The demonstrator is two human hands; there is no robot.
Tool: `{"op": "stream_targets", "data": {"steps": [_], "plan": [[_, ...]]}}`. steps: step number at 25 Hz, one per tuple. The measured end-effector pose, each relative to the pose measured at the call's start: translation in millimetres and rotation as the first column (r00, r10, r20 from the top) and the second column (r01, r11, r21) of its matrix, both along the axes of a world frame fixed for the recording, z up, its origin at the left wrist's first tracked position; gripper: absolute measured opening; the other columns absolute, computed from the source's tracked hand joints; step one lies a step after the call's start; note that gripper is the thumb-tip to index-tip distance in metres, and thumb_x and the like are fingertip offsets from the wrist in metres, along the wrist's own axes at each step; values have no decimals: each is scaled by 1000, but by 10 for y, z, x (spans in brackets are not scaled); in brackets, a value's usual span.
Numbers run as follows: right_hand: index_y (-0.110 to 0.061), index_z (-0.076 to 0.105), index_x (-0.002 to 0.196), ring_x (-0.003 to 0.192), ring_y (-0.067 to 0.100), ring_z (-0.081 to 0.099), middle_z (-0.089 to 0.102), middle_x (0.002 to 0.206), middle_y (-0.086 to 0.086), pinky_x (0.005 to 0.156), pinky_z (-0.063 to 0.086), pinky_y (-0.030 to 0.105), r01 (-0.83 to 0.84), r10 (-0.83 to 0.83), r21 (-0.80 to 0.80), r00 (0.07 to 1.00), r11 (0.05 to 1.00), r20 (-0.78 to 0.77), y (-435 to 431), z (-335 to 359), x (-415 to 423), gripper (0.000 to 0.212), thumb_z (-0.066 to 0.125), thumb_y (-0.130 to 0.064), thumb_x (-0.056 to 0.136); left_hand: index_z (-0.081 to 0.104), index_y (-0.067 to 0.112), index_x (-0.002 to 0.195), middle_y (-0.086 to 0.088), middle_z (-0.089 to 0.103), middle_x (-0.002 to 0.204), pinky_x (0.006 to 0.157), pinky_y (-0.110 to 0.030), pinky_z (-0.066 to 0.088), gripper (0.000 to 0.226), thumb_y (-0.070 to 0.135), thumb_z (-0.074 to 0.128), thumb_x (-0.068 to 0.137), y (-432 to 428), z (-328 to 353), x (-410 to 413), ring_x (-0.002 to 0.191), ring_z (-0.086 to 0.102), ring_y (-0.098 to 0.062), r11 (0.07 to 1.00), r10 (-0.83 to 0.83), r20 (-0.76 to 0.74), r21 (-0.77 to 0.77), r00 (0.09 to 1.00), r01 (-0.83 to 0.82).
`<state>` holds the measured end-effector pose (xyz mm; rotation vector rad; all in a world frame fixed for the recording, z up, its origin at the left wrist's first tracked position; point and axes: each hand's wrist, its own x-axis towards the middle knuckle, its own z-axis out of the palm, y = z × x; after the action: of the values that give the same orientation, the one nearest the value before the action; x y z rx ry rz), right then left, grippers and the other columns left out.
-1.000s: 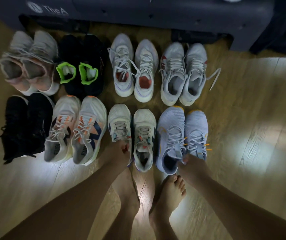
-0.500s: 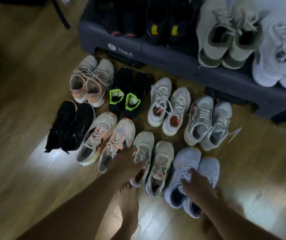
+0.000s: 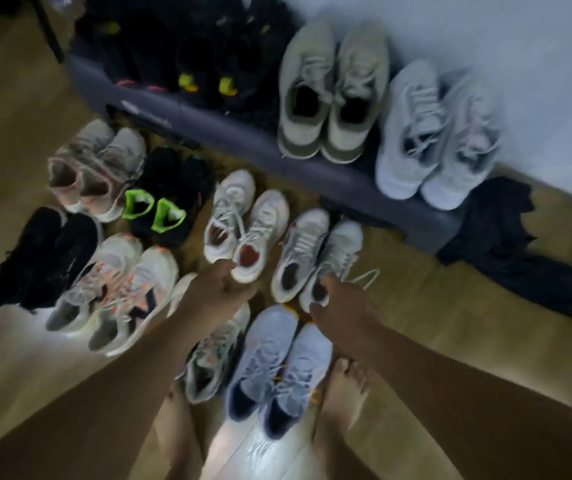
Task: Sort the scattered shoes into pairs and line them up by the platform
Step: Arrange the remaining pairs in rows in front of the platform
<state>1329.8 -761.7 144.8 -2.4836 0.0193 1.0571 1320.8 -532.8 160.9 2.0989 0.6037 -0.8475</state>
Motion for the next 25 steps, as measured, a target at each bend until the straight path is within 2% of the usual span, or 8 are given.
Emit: {"op": "stream_targets", "data": {"steps": [4, 7, 9, 12, 14, 20, 22, 25], "plan": [[-18, 43, 133, 98, 27, 61, 62, 113, 7, 74, 49, 35, 73, -59, -83, 985, 994, 162, -749, 410, 572, 48, 50, -42, 91, 40, 24, 144, -1, 43, 148, 100, -39, 44, 70, 51, 66, 84, -406, 135, 295, 132, 46, -22, 999, -47, 70, -20, 996, 48], [-25, 36, 138, 77, 18, 60, 61, 98, -3, 57, 51, 35, 143, -108, -134, 965, 981, 237, -1154, 779, 986, 54, 48, -45, 89, 47, 25, 136, 6, 54, 128, 90, -33, 44, 64, 54, 66, 82, -681, 303, 585, 119, 54, -19, 986, -164, 187, -9, 969, 169], [-28, 33, 141, 84, 22, 61, 61, 111, 3, 64, 54, 38, 210, -155, -164, 942, 964, 299, -1287, 1003, 1199, 57, 47, -46, 88, 48, 26, 131, 14, 49, 111, 80, -27, 39, 63, 57, 66, 79, -819, 445, 762, 102, 53, -10, 978, -201, 267, -6, 943, 211], [-25, 37, 138, 93, 29, 61, 61, 117, 10, 78, 55, 44, 379, -328, -89, 879, 921, 346, -1421, 1180, 1480, 54, 52, -42, 89, 42, 27, 136, 13, 48, 124, 84, -25, 36, 70, 61, 63, 79, -1017, 646, 1092, 110, 47, -6, 958, -213, 289, -125, 933, 258], [-24, 38, 137, 97, 30, 61, 58, 123, 11, 81, 54, 44, 477, -434, -22, 817, 879, 380, -1488, 1153, 1628, 54, 54, -40, 88, 38, 24, 142, 8, 47, 136, 88, -28, 37, 74, 60, 62, 81, -1169, 646, 1401, 121, 46, -12, 955, -182, 285, -177, 941, 238], [-24, 33, 140, 113, 34, 52, 46, 131, 11, 86, 52, 49, 628, -598, 35, 721, 777, 349, -1818, 355, 1685, 60, 57, -38, 87, 48, 10, 132, -12, 54, 132, 83, -40, 45, 61, 47, 65, 87, -1699, -36, 1893, 116, 55, -31, 972, 74, 127, -232, 989, -42], [-24, 26, 146, 116, 31, 52, 45, 136, 9, 84, 51, 43, 688, -663, 35, 682, 725, 309, -2028, 168, 1808, 69, 57, -42, 86, 43, 15, 138, -7, 52, 130, 88, -39, 48, 63, 47, 63, 87, -1924, -218, 1984, 108, 55, -24, 977, 63, 0, -203, 998, -62], [-26, 23, 149, 87, 15, 61, 58, 118, 1, 64, 51, 31, 703, -718, 148, 670, 695, 190, -2198, -48, 2068, 79, 60, -47, 82, 56, 11, 122, -12, 62, 112, 76, -32, 49, 53, 45, 67, 82, -2257, -385, 2280, 86, 59, -18, 974, 85, 12, -213, 996, -80]]}}
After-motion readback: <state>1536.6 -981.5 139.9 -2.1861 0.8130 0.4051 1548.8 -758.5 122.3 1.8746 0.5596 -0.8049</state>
